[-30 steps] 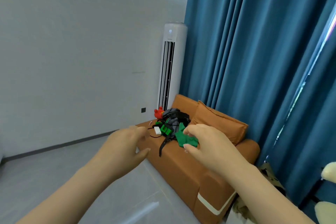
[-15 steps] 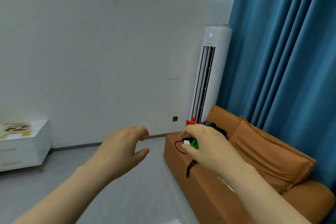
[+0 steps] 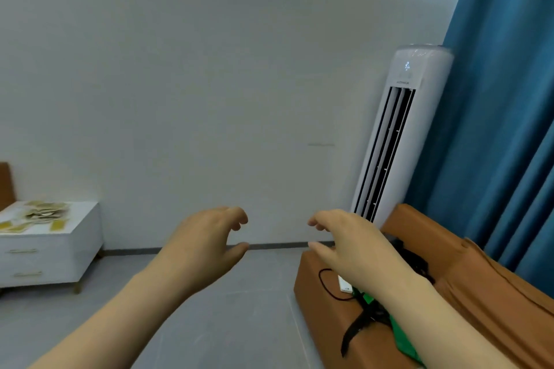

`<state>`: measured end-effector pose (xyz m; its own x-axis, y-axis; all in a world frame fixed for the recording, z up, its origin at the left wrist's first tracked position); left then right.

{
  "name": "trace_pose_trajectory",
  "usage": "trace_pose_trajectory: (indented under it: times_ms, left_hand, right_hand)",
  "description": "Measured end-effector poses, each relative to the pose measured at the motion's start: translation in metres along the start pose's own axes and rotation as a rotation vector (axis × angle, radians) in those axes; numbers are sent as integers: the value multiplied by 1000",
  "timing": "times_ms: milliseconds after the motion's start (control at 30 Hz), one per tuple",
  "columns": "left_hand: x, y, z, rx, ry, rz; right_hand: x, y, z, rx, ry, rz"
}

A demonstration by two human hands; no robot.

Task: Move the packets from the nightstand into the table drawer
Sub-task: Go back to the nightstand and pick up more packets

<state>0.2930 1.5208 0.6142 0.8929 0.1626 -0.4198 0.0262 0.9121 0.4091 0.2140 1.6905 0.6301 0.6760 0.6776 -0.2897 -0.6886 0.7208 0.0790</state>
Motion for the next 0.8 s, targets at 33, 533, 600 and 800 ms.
trace_pose_trajectory:
  times_ms: [33,533,600,800]
  left_hand:
    - [-10,-12,-2,2,1,18]
    - [-151,-194,-9,-158,99,302]
    - [-165,-217,-14,-165,92,358]
    - [-179,-296,-11,-201,96,538]
  right_hand:
    - [-16,0,-8,-13,-10,12]
    - [-285,-25,-117,-163,-10,290]
    - [-322,-34,-131,-179,-15,341]
    - [-411,-85,-176,-227,-48,496]
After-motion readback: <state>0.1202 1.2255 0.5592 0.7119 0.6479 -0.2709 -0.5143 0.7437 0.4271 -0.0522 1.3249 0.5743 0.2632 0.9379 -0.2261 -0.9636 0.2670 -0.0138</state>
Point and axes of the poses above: each hand's wrist, its own x-axis away from the middle knuckle, its own z-axis out of the back of the hand, y = z × x, the point moved 8 cm from there along -x, towards the middle knuckle, and after that the axes turned 10 degrees about x, right-handed, at the moved point
